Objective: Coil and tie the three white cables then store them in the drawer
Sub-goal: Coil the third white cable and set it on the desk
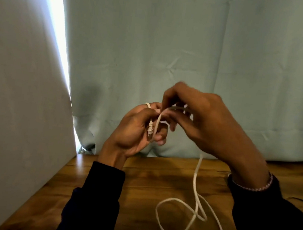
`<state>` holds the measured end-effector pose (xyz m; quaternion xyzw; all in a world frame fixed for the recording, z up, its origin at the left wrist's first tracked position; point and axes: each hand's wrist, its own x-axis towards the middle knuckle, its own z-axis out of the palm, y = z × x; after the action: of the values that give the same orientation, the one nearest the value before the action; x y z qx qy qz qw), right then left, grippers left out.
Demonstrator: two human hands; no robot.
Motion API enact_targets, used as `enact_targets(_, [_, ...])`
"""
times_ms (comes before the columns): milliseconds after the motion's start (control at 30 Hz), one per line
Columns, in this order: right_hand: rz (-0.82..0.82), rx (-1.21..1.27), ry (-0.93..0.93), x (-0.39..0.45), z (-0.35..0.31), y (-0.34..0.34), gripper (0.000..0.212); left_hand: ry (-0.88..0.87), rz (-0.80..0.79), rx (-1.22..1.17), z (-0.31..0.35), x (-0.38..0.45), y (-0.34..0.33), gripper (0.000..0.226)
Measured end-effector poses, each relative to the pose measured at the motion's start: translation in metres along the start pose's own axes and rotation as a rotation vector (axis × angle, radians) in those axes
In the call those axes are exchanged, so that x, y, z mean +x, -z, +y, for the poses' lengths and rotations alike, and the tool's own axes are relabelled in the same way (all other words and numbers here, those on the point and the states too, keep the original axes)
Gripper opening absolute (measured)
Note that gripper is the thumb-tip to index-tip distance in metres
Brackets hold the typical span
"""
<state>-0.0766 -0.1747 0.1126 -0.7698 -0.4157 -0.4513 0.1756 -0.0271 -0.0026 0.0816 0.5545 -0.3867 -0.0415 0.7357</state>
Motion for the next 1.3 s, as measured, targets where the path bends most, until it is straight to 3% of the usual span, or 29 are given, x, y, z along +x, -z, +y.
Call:
enact_targets(133, [0.321,-0.037,-0.04,0.0,0.018,-0.011,0.027,0.079,-0.087,0.057,-0.001,0.0,0.0,0.055])
enact_targets(200, [0.385,-0.076,-0.054,-0.003,0.026,-0.014,0.027,0.119,-0.131,0.019,-0.002,0.002,-0.004,0.065])
enact_targets(400, [0.4,0.033,0.016,-0.002,0.032,-0.032,0.017,0.127,-0.234,-0.124,0.001,0.0,-0.003,0.038])
enact_targets(500, [0.293,0.146,-0.042,-0.002,0.028,-0.039,0.023,0.091,-0.366,-0.252,0.004,-0.003,-0.001,0.032])
enact_targets(567, [0.175,0.294,-0.216,0.0,0.022,-0.04,0.035,0.089,-0.405,-0.334,0.007,-0.002,-0.002,0.039])
enact_targets(633, [-0.002,0.341,-0.378,0.001,0.016,-0.041,0.044,0.091,-0.393,-0.369,0.009,-0.003,-0.002,0.045])
enact_targets(733, [-0.294,0.257,-0.399,-0.002,0.011,-0.047,0.056,0.01,-0.27,-0.32,0.008,-0.002,-0.004,0.053])
enact_targets(867, [-0.599,0.163,-0.476,-0.004,0.003,-0.045,0.021,-0.003,-0.278,-0.462,0.007,0.003,-0.006,0.055])
enact_targets(1033, [-0.832,0.11,-0.43,-0.002,-0.011,-0.037,0.015,-0.081,-0.272,-0.574,0.003,0.008,-0.006,0.067])
enact_targets(1133, [-1.004,0.019,-0.341,-0.002,-0.021,-0.032,0.028,-0.174,-0.182,-0.519,0.002,0.01,0.0,0.07])
enact_targets(1200, [-1.021,-0.018,-0.291,-0.004,-0.029,-0.027,0.029,-0.207,-0.121,-0.461,0.001,0.01,0.008,0.072])
enact_targets(1300, [-0.857,-0.058,-0.269,-0.005,-0.036,-0.014,0.028,-0.205,-0.046,-0.415,0.0,0.011,0.015,0.071])
